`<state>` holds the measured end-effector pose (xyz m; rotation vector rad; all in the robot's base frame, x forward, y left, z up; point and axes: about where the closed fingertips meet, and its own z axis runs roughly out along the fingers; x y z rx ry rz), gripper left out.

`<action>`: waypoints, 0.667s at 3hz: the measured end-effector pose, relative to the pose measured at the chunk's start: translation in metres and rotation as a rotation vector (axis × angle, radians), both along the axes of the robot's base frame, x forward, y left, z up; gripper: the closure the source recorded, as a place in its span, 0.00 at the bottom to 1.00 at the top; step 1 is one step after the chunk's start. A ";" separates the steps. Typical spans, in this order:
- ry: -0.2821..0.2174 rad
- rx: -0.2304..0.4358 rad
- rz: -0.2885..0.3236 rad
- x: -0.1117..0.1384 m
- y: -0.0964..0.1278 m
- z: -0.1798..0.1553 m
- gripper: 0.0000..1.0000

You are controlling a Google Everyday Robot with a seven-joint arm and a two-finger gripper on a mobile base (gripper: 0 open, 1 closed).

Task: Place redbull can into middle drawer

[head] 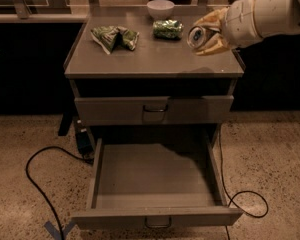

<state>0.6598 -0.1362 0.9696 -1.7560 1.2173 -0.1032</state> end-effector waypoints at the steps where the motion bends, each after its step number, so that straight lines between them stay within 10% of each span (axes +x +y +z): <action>1: 0.042 0.040 -0.025 -0.046 -0.005 -0.026 1.00; 2: 0.090 0.057 -0.035 -0.076 -0.005 -0.055 1.00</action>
Offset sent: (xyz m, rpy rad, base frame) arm -0.1256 0.0116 -0.1068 0.1214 0.1949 -0.0012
